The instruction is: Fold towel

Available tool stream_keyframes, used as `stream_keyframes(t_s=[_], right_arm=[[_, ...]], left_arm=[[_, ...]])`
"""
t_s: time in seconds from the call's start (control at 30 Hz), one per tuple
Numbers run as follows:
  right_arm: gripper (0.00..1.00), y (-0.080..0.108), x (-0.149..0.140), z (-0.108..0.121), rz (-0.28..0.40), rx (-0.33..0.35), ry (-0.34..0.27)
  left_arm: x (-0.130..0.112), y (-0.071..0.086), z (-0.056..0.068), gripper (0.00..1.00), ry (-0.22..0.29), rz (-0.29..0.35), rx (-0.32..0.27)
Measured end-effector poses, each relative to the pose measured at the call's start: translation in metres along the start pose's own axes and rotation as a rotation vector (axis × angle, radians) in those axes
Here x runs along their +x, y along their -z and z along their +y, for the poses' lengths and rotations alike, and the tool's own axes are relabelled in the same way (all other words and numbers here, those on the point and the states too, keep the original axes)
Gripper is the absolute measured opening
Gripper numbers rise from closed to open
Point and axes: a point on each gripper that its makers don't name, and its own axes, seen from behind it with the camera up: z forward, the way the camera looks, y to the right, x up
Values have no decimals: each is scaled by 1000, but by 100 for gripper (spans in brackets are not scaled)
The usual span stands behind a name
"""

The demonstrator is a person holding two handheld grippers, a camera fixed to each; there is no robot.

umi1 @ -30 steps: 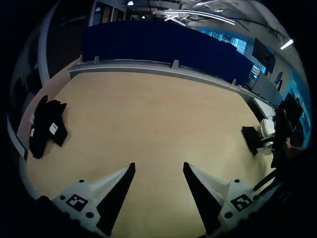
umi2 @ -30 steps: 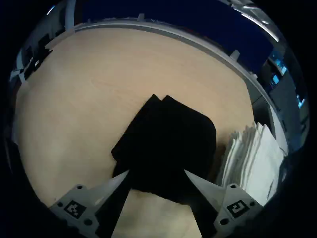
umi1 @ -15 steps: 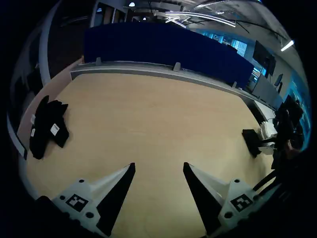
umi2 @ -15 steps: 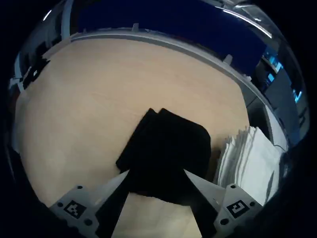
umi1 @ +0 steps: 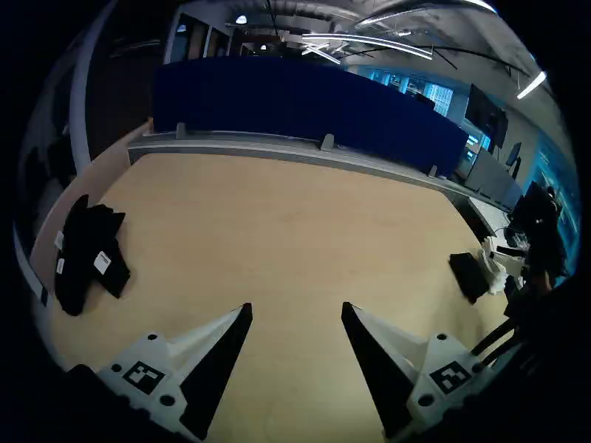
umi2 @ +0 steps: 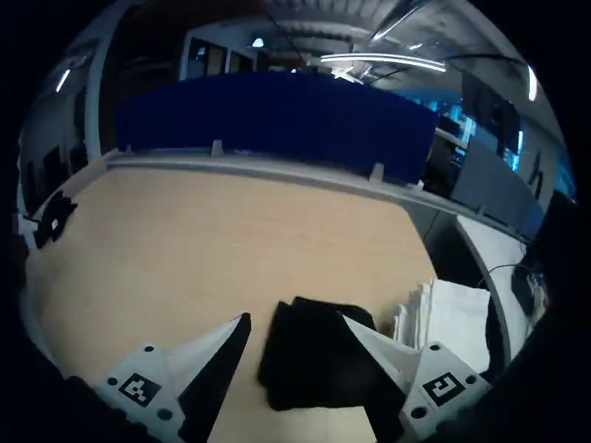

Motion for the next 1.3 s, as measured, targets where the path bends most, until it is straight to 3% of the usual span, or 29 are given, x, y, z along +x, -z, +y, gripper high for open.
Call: stream_keyframes(t_s=[0.27,0.5,0.77,1.07,1.3], right_arm=[[88,36,64,-27,212,-38,-79],[88,56,97,-38,322,-83,-105],[89,72,138,-62,432,-122,-114],[92,72,180,-124,508,-92,-95],[98,64,186,-152,506,-69,-86]], left_arm=[[30,-2,-7,89,-41,69,-20],[51,-5,-11,89,-89,121,-24],[88,0,-24,89,-103,245,0],[141,21,-44,89,-121,430,76],[169,43,-47,89,-135,564,97]])
